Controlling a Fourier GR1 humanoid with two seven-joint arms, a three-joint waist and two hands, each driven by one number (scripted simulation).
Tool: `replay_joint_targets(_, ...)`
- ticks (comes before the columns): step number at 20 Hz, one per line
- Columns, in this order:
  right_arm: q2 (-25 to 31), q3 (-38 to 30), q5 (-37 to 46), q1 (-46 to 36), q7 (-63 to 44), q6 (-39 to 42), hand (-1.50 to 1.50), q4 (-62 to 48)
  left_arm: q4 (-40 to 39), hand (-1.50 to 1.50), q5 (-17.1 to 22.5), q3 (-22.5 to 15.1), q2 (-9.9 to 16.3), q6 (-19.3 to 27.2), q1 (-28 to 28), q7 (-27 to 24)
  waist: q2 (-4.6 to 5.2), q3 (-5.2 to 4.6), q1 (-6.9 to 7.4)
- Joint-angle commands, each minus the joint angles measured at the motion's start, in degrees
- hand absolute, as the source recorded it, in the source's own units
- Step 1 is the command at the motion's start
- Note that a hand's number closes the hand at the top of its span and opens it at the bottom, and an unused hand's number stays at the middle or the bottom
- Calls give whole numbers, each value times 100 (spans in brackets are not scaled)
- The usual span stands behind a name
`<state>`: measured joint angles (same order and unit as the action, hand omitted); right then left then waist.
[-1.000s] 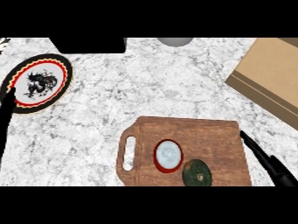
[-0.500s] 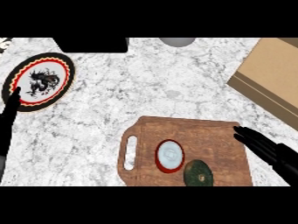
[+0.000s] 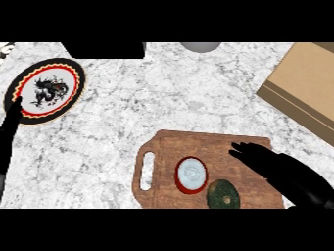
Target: Pick the squash from the cutting board and place it in the cardboard box
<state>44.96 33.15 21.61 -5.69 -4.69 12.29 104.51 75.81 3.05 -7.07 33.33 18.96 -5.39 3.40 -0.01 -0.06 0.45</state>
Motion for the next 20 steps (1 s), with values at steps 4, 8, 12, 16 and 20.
replay_joint_targets(4,-577,33,669,64,-802,660,-150,295,-305,0,-196,362,-209,-285,-60,-226,-2,4,-53)
replay_joint_targets(8,-1241,-5,828,-381,-997,1170,-150,-48,165,0,-451,347,-275,-297,61,183,-4,6,-19)
replay_joint_targets(12,-1449,-217,1317,-151,-476,1174,-150,-295,-252,0,-539,709,-475,-547,35,-279,-1,5,-39)
replay_joint_targets(16,-1775,-243,1186,-85,-649,1476,-150,59,384,0,-607,749,-498,-554,185,261,-6,7,-27)
replay_joint_targets(20,-1851,-428,1163,-41,-315,1707,-150,49,600,0,-776,815,-498,-689,168,440,-6,8,-20)
